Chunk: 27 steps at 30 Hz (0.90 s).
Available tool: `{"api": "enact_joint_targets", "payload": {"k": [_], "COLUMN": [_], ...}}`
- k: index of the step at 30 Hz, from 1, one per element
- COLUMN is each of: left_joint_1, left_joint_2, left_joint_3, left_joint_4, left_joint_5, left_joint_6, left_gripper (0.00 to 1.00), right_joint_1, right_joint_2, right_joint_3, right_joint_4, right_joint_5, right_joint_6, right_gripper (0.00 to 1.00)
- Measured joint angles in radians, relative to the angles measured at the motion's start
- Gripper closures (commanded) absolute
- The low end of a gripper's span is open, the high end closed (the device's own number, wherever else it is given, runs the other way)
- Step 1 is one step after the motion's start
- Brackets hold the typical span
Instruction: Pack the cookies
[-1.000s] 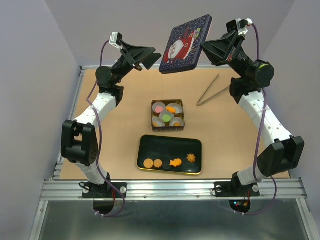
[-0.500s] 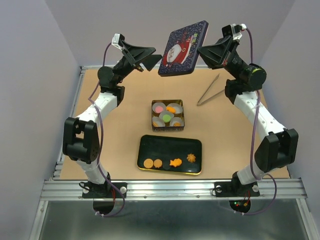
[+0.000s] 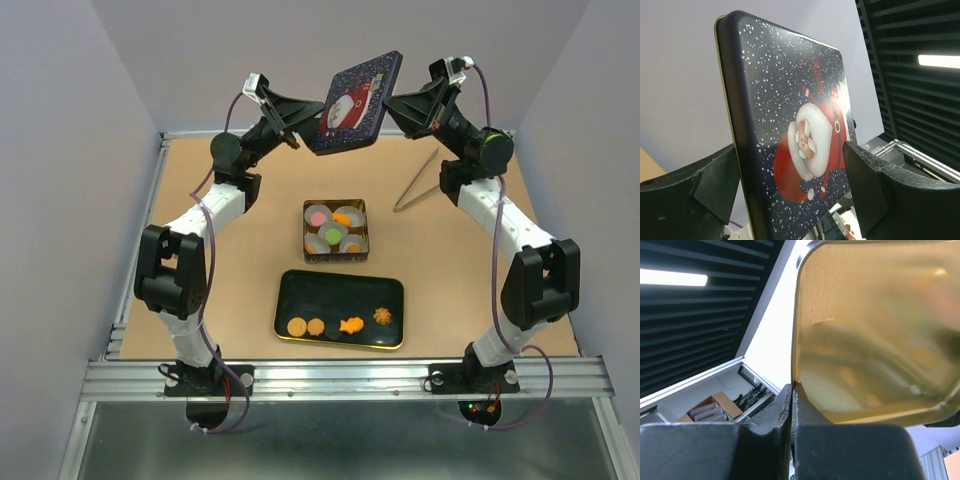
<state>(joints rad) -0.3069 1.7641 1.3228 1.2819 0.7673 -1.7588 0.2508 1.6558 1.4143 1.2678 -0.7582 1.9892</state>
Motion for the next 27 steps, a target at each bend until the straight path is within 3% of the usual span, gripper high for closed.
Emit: {"api": "enact_joint_targets", "payload": {"k": [3,8,10,15,16,18,19,22,27], "left_joint_1": [-0.001,0.008,0.018,0.037,0.039,0.045,0.047,0.055,0.065], "left_joint_2": [0.0,0.0,0.0,-0.003,-0.006,-0.008,-0.008,-0.014,-0.039], "left_joint_3": [0.003,0.017,0.017,0.017,0.017,0.017,0.017,0.015,-0.011], "left_joint_4": [-0.001,-0.013,-0.022,-0.011,-0.013,-0.015,-0.015,-0.013,-0.013], "left_joint_5": [0.004,0.016,0.021,0.014,0.013,0.018,0.019,0.029,0.043], "left_joint_6": [-0.004,-0.001,-0.003,-0.026,-0.02,-0.021,-0.019,0.003,0.027], "left_gripper": [0.23,0.55,0.58,0.95,1.0,1.0,1.0,1.0,1.0], "right_joint_1": [0.0,0.002,0.004,0.001,0.0,0.0,0.0,0.0,0.004], "right_joint_2": [0.0,0.0,0.0,0.006,0.01,0.016,0.019,0.028,0.033], "right_joint_3": [-0.032,-0.109,-0.133,-0.177,-0.183,-0.185,-0.185,-0.187,-0.194], "right_joint_4": [0.015,0.037,0.047,0.052,0.053,0.053,0.052,0.047,0.043], "right_joint_5": [0.002,0.022,0.036,0.076,0.079,0.082,0.081,0.077,0.061], "right_joint_6": [0.002,0.015,0.017,0.015,0.015,0.014,0.013,0.013,0.013], "right_gripper": [1.0,1.0,1.0,0.99,0.9,0.81,0.68,0.52,0.46]}}
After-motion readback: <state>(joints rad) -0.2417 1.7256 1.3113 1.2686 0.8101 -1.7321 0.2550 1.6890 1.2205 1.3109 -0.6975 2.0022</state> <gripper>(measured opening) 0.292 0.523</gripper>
